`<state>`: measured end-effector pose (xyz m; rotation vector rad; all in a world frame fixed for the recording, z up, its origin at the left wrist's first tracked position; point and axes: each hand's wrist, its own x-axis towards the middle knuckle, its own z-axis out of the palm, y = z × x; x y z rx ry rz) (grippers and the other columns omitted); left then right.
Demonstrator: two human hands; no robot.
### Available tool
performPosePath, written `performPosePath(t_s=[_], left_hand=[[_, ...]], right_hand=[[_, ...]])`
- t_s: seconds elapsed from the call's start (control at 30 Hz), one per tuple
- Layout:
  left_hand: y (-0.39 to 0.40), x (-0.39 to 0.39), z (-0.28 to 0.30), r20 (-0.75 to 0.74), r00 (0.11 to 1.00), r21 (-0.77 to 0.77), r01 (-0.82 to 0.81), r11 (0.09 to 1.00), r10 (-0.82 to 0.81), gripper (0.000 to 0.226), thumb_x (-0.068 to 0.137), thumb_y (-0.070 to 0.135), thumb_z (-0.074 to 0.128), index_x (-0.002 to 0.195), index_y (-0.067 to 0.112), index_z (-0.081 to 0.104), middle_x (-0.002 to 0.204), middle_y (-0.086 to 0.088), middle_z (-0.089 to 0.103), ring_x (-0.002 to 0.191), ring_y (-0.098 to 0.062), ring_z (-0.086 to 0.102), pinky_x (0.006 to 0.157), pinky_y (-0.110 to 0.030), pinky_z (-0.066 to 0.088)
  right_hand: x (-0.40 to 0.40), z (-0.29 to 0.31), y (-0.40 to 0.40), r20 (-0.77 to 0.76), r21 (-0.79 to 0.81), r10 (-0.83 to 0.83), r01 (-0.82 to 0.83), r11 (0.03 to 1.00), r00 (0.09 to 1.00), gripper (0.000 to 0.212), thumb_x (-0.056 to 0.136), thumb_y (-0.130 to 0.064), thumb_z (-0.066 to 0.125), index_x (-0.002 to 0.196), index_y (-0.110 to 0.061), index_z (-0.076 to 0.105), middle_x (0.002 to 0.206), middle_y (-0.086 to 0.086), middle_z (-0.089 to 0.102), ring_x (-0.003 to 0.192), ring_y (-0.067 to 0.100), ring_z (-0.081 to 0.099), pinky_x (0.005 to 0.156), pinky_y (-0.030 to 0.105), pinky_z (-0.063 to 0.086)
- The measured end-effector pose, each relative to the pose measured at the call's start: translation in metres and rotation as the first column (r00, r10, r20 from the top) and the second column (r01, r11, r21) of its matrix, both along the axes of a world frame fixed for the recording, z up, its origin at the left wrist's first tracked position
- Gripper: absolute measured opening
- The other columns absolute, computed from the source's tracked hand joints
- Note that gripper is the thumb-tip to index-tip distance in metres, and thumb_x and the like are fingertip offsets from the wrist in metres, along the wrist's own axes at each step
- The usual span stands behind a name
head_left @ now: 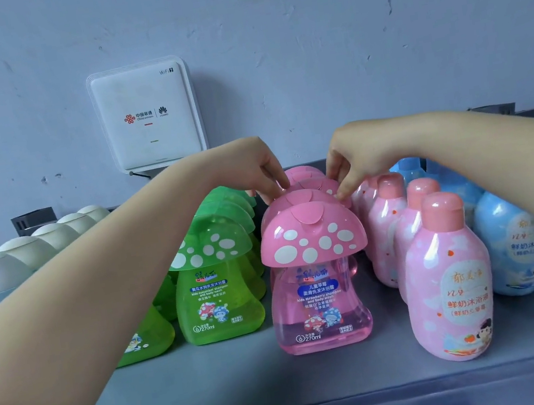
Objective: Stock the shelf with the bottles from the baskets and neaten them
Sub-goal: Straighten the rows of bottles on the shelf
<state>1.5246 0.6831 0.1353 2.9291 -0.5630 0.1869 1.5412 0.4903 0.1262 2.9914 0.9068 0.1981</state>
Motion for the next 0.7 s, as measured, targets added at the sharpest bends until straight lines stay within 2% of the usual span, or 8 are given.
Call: performPosePath(t_s=[0.07, 0.13, 0.23, 0.3, 0.4, 0.5, 0.63, 0.7], left_hand=[[0.002, 0.0, -0.002, -0.006, 1.0, -0.016, -0.005, 1.0, 0.005, 0.024, 0.08, 0.015, 0.071, 0.104, 0.02, 0.072, 0.09, 0.002, 0.074, 0.066, 0.005, 0.062, 0.074, -0.016, 0.051], [0.005, -0.001, -0.004, 0.0, 1.0, -0.023, -0.018, 1.0, 0.018, 0.025, 0.079, 0.014, 0.072, 0.103, 0.019, 0.072, 0.093, -0.001, 0.074, 0.079, -0.005, 0.066, 0.084, -0.026, 0.051], [0.01, -0.001, -0.006, 0.01, 1.0, -0.037, -0.025, 0.999, 0.026, 0.022, 0.078, 0.017, 0.074, 0.099, 0.021, 0.073, 0.09, 0.0, 0.075, 0.076, -0.001, 0.066, 0.079, -0.019, 0.049], [0.013, -0.001, -0.007, 0.019, 0.999, -0.046, -0.031, 0.998, 0.031, 0.022, 0.077, 0.018, 0.075, 0.099, 0.022, 0.073, 0.089, 0.001, 0.075, 0.067, 0.007, 0.063, 0.076, -0.013, 0.046], [0.016, -0.002, -0.008, 0.013, 0.999, -0.063, -0.038, 0.997, 0.039, 0.023, 0.077, 0.019, 0.075, 0.099, 0.021, 0.073, 0.09, -0.001, 0.075, 0.073, 0.002, 0.064, 0.082, -0.02, 0.049], [0.017, -0.003, -0.008, 0.011, 0.999, -0.064, -0.041, 0.997, 0.042, 0.024, 0.076, 0.019, 0.075, 0.1, 0.02, 0.073, 0.09, -0.001, 0.075, 0.077, -0.001, 0.065, 0.085, -0.022, 0.049], [0.019, -0.002, -0.009, 0.022, 0.999, -0.077, -0.042, 0.996, 0.043, 0.024, 0.076, 0.018, 0.075, 0.1, 0.02, 0.073, 0.089, -0.001, 0.075, 0.074, -0.001, 0.065, 0.074, -0.013, 0.049], [0.019, -0.003, -0.009, 0.021, 0.999, -0.081, -0.033, 0.996, 0.035, 0.023, 0.076, 0.018, 0.075, 0.099, 0.02, 0.073, 0.089, -0.002, 0.075, 0.08, -0.006, 0.067, 0.075, -0.015, 0.05]], right_hand=[[0.0, -0.001, 0.003, 0.003, 0.011, 0.0, 0.0, 1.0, 1.0, 0.034, 0.076, -0.035, 0.074, 0.103, -0.013, 0.071, 0.095, 0.0, 0.073, 0.089, 0.021, 0.065, 0.079, 0.029, 0.049], [0.002, -0.001, 0.005, 0.008, 0.022, 0.006, -0.007, 1.0, 1.0, 0.032, 0.077, -0.033, 0.073, 0.103, -0.015, 0.071, 0.091, -0.004, 0.072, 0.082, 0.016, 0.063, 0.071, 0.022, 0.048], [0.006, -0.002, 0.009, 0.01, 0.031, 0.023, -0.023, 0.999, 1.0, 0.026, 0.078, -0.028, 0.072, 0.102, -0.015, 0.071, 0.09, -0.005, 0.073, 0.07, 0.009, 0.058, 0.049, 0.005, 0.039], [0.007, -0.002, 0.011, 0.013, 0.029, 0.035, -0.035, 0.999, 0.999, 0.024, 0.079, -0.027, 0.071, 0.099, -0.014, 0.072, 0.09, -0.004, 0.074, 0.073, 0.009, 0.059, 0.05, 0.006, 0.039], [0.009, -0.003, 0.013, 0.012, 0.014, 0.042, -0.042, 0.999, 0.999, 0.023, 0.08, -0.025, 0.069, 0.098, -0.013, 0.072, 0.09, -0.003, 0.074, 0.075, 0.009, 0.06, 0.057, 0.012, 0.043], [0.009, -0.002, 0.014, 0.002, 0.022, 0.047, -0.047, 0.999, 0.999, 0.024, 0.079, -0.024, 0.069, 0.1, -0.013, 0.072, 0.091, -0.002, 0.074, 0.075, 0.011, 0.061, 0.048, 0.008, 0.039], [0.008, -0.002, 0.014, -0.003, 0.036, 0.046, -0.046, 0.998, 0.999, 0.026, 0.08, -0.023, 0.069, 0.103, -0.011, 0.071, 0.094, 0.0, 0.074, 0.075, 0.012, 0.061, 0.04, 0.007, 0.036], [0.008, -0.002, 0.014, -0.006, 0.027, 0.047, -0.047, 0.999, 0.999, 0.026, 0.08, -0.023, 0.069, 0.104, -0.011, 0.071, 0.095, 0.0, 0.074, 0.078, 0.013, 0.062, 0.042, 0.005, 0.037]])
